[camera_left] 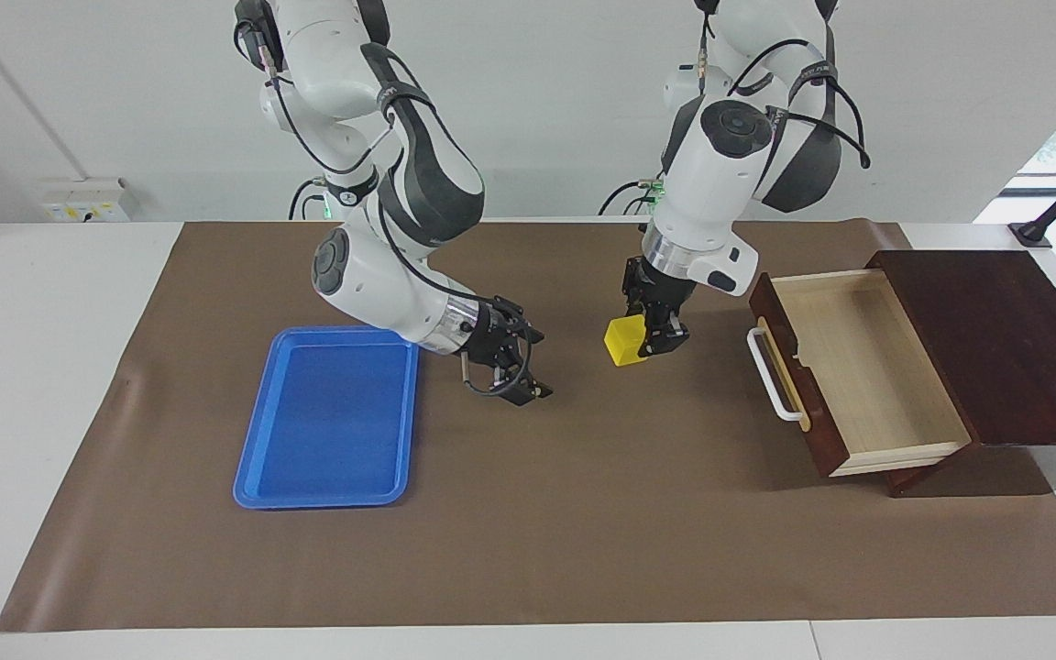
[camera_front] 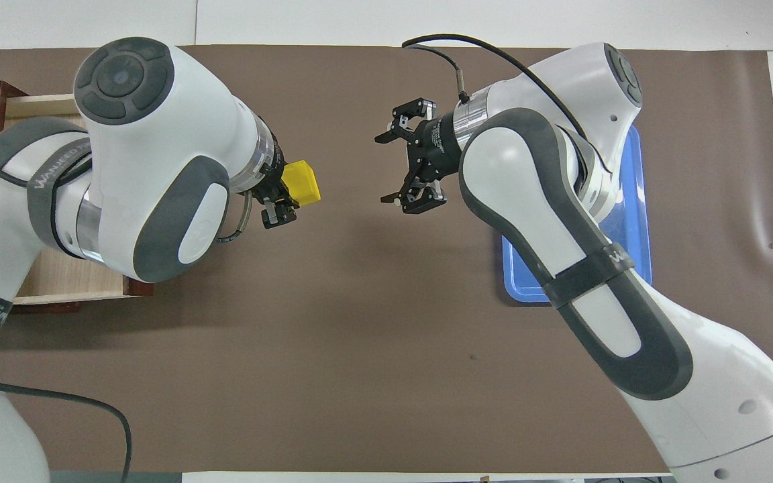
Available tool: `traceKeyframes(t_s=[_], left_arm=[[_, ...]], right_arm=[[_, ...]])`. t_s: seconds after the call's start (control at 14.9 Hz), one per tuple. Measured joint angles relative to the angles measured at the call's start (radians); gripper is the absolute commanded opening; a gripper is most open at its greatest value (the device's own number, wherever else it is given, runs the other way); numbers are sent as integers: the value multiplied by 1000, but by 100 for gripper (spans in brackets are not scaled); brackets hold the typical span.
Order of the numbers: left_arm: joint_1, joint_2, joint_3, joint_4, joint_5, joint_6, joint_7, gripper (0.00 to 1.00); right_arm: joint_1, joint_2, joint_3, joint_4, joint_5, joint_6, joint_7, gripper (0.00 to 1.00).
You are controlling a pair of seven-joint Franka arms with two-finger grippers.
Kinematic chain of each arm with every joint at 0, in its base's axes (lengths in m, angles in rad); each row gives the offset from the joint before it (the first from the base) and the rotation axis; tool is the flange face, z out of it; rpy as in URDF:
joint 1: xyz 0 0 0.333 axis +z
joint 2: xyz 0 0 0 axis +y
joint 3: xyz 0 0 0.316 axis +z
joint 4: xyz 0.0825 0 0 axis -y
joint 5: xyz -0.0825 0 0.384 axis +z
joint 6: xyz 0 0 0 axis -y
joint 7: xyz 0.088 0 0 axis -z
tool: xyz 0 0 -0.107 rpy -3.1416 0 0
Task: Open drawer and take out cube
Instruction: 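Close the right gripper on the yellow cube held by the left gripper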
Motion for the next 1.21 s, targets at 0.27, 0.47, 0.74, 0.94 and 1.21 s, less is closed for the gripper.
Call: traceKeyframes(t_s=[0.27,0.47,0.74,0.94,1.21], left_arm=[[0,0,0,0,0,1,-1,0],[0,0,0,0,0,3,-2,0],[0,0,0,0,0,9,-2,0],[0,1,0,-2,1,10,-3,0],[0,1,0,-10,3,15,-7,0]], right_arm=[[23,-1,1,-16,0,2,-1,97],[52,-1,1,-20,0,3,-34,97],[74,-1,1,-21,0,3,-69,96],[87,-5,1,-19,-16,3,-78,95],[106,-10,1,-2,-30,7,-78,95]])
